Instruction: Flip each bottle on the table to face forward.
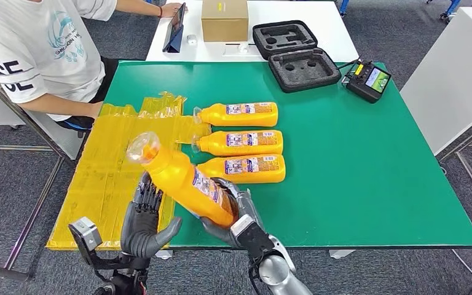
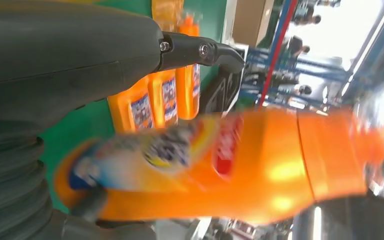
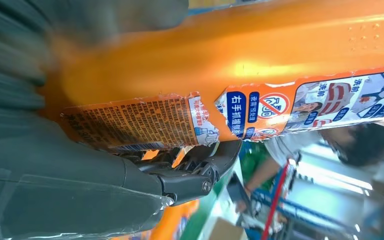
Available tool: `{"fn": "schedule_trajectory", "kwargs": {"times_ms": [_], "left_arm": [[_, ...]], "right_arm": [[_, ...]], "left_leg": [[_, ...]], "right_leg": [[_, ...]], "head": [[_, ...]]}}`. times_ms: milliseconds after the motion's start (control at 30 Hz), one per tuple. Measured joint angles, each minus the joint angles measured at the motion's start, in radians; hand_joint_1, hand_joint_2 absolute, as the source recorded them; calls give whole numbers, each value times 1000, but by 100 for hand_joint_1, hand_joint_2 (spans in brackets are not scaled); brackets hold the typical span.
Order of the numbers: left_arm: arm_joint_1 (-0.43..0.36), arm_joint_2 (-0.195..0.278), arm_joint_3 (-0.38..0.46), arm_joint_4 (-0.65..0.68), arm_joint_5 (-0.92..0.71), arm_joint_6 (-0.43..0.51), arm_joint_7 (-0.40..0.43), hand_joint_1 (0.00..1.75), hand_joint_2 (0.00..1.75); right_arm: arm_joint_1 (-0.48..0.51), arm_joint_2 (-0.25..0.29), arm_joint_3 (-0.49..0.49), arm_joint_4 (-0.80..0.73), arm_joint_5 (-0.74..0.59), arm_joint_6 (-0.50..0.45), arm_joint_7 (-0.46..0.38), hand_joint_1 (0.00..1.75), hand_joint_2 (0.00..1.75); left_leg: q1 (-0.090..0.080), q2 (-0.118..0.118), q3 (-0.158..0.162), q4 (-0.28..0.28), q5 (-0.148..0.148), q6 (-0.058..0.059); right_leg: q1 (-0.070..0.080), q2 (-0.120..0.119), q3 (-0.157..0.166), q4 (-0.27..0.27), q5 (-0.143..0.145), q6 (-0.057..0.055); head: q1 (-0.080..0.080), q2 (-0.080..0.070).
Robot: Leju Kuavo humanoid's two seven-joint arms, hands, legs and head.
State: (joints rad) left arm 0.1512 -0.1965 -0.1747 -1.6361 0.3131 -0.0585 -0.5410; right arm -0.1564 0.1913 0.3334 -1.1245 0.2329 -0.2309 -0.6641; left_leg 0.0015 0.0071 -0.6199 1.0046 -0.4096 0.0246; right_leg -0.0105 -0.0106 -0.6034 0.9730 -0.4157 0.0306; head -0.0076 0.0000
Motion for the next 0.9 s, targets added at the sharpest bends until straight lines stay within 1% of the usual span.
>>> {"fn": "schedule_trajectory", "kwargs": {"times_ms": [167, 467, 567, 767, 833, 867, 900], "left_arm": [[-32, 16, -22, 39, 21, 0, 13, 0, 175], [-54, 32, -33, 102, 80, -9, 33, 0, 175], [-55, 37, -29, 116, 111, -19, 37, 0, 175], [-44, 47, -10, 125, 162, -48, 36, 0, 175], [-38, 50, 0, 122, 175, -52, 30, 3, 175], [-35, 51, 6, 119, 179, -52, 27, 9, 175], [-32, 52, 12, 115, 182, -52, 24, 27, 175]], "right_arm": [[-4, 16, 30, 40, 17, 21, 2, 175, 175], [-8, 20, 77, 66, 58, 32, 31, 175, 175], [-13, 21, 106, 82, 98, 16, 54, 175, 175], [-48, 26, 163, 152, 205, -54, 106, 175, 175], [-59, 27, 176, 176, 236, -66, 127, 175, 175], [-62, 27, 180, 187, 252, -70, 137, 175, 175], [-65, 27, 183, 196, 263, -73, 144, 175, 175]], "left_leg": [[0, 0, 0, 0, 0, 0], [0, 0, 0, 0, 0, 0], [0, 0, 0, 0, 0, 0], [0, 0, 0, 0, 0, 0], [0, 0, 0, 0, 0, 0], [0, 0, 0, 0, 0, 0], [0, 0, 0, 0, 0, 0]], "right_leg": [[0, 0, 0, 0, 0, 0], [0, 0, 0, 0, 0, 0], [0, 0, 0, 0, 0, 0], [0, 0, 0, 0, 0, 0], [0, 0, 0, 0, 0, 0], [0, 0, 0, 0, 0, 0], [0, 0, 0, 0, 0, 0]], "head": [[0, 0], [0, 0], [0, 0], [0, 0], [0, 0], [0, 0], [0, 0]]}}
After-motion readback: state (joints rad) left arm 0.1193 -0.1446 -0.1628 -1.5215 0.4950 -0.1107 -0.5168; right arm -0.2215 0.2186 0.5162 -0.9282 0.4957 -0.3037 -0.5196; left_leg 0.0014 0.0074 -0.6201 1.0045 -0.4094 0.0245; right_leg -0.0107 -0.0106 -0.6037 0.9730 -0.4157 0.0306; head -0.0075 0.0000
